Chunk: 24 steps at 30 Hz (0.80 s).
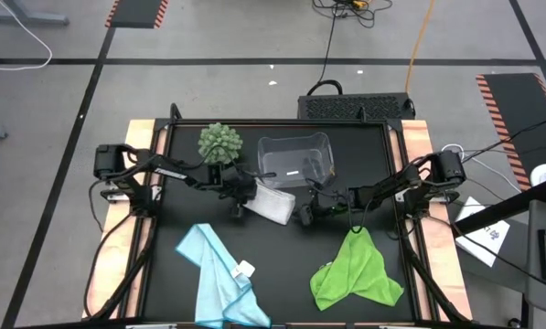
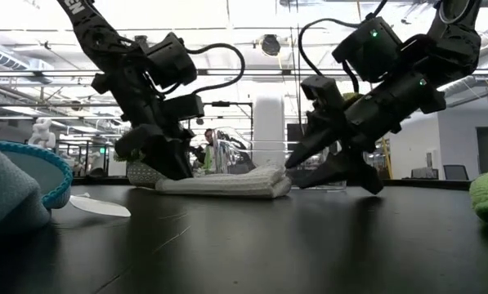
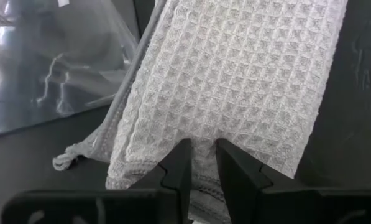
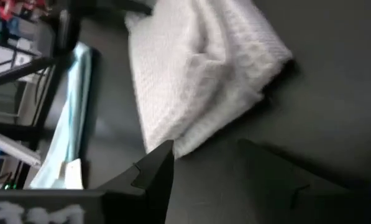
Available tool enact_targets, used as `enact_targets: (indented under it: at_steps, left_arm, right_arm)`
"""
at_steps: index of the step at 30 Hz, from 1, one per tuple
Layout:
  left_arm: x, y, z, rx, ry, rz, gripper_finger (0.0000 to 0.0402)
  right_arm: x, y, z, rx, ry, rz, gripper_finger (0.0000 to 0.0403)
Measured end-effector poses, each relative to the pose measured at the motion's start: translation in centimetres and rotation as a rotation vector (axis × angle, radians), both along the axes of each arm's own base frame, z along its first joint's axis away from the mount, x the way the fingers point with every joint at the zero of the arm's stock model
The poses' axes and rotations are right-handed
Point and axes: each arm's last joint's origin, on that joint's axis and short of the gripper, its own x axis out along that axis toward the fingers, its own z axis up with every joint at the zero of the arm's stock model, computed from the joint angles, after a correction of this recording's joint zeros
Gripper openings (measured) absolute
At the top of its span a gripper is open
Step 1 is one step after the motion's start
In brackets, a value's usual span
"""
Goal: Fold microfiber towels
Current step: Put the folded gray towel into the transparent bin
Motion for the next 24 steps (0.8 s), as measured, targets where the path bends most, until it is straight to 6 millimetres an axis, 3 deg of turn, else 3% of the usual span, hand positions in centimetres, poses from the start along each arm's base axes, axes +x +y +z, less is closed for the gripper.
enact_targets:
  at_steps: [15,24]
  left_arm:
    - [0.4,-0.2,0.3,-0.058,-0.056,-0.013,0.0081]
    - [0.4,-0.3,0.3,-0.064,-0.06,-0.004,0.0081]
  right_arm:
    - [0.1,-1.2,-0.2,-0.033,0.0,-0.072,0.0169]
    - [0.1,-1.0,-0.5,-0.008,0.013,-0.014,0.0169]
